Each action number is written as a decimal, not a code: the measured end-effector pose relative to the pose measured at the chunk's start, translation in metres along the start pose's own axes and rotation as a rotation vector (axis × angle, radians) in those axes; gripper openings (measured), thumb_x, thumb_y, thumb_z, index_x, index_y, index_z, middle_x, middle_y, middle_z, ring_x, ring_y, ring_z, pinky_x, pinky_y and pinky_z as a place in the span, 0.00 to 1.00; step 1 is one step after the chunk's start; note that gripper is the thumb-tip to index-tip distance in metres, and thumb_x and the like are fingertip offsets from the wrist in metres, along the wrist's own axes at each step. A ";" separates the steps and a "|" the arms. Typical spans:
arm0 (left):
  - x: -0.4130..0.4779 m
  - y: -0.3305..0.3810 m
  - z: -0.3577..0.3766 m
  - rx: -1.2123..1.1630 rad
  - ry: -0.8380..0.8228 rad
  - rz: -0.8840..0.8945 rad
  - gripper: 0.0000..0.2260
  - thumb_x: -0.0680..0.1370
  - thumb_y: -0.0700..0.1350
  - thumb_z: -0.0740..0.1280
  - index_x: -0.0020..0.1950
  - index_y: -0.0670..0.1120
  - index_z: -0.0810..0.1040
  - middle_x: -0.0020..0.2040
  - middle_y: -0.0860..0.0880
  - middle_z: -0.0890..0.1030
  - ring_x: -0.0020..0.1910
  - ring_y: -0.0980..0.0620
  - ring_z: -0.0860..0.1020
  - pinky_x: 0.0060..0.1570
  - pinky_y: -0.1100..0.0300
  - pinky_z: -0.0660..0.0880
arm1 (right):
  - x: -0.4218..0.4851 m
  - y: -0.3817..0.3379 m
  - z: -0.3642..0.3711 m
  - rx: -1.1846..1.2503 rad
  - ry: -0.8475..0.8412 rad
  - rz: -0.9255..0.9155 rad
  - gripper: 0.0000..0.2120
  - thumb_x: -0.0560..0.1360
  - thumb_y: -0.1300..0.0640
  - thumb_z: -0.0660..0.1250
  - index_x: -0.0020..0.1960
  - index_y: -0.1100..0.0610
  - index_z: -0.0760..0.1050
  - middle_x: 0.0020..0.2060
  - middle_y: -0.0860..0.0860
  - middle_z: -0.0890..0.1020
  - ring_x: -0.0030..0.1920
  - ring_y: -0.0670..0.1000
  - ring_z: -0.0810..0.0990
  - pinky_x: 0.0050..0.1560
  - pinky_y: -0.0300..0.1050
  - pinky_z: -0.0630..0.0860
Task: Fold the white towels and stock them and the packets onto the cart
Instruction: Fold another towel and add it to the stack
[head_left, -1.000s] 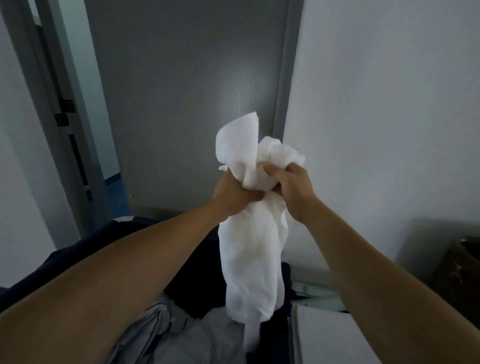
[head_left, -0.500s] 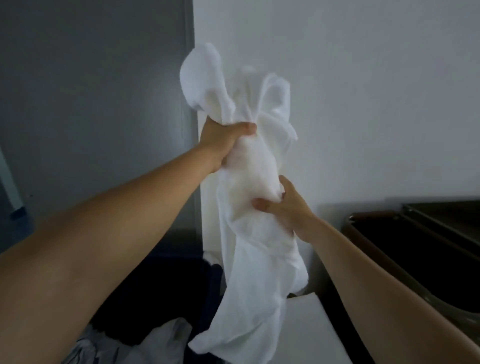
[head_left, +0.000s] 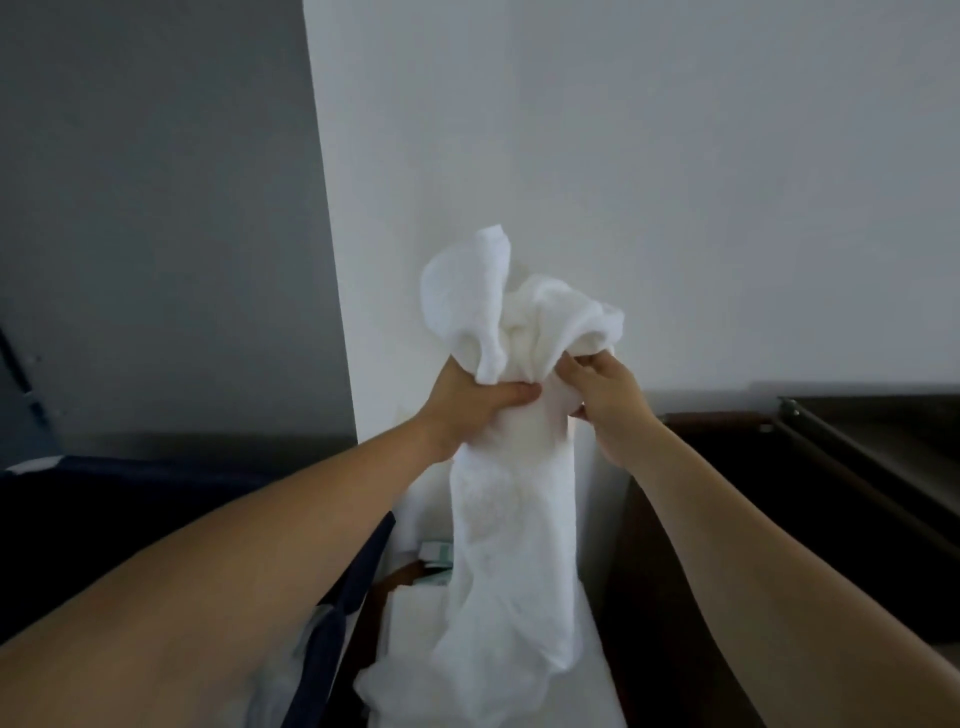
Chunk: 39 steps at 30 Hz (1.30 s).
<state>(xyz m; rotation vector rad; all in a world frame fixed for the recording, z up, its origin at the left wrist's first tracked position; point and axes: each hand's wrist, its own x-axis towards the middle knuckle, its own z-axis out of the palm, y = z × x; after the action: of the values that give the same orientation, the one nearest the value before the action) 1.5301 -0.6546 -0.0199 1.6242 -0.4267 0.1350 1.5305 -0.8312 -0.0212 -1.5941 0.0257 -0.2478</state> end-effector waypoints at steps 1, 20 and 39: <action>0.001 0.000 0.000 0.028 -0.039 0.002 0.24 0.68 0.43 0.80 0.61 0.49 0.78 0.54 0.51 0.84 0.55 0.53 0.82 0.55 0.50 0.80 | 0.003 0.002 -0.004 -0.045 -0.003 -0.001 0.17 0.74 0.49 0.72 0.60 0.53 0.78 0.54 0.51 0.84 0.55 0.54 0.83 0.57 0.60 0.80; 0.001 -0.027 -0.065 0.192 0.020 -0.309 0.07 0.78 0.38 0.62 0.56 0.43 0.75 0.41 0.46 0.77 0.33 0.50 0.75 0.32 0.57 0.72 | -0.008 -0.015 -0.001 -0.478 -0.007 -0.226 0.27 0.69 0.74 0.58 0.56 0.48 0.77 0.47 0.44 0.77 0.44 0.46 0.76 0.42 0.39 0.75; -0.010 -0.039 -0.045 0.461 -0.186 -0.204 0.13 0.83 0.49 0.59 0.57 0.43 0.79 0.51 0.46 0.82 0.48 0.46 0.80 0.47 0.52 0.78 | -0.011 -0.045 0.006 -0.730 0.255 -0.283 0.18 0.73 0.65 0.62 0.58 0.48 0.79 0.49 0.44 0.80 0.50 0.48 0.78 0.49 0.43 0.75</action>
<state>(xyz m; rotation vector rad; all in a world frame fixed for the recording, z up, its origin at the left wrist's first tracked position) 1.5421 -0.6071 -0.0554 2.1341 -0.3863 -0.0799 1.5145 -0.8211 0.0215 -2.2823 0.0961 -0.7228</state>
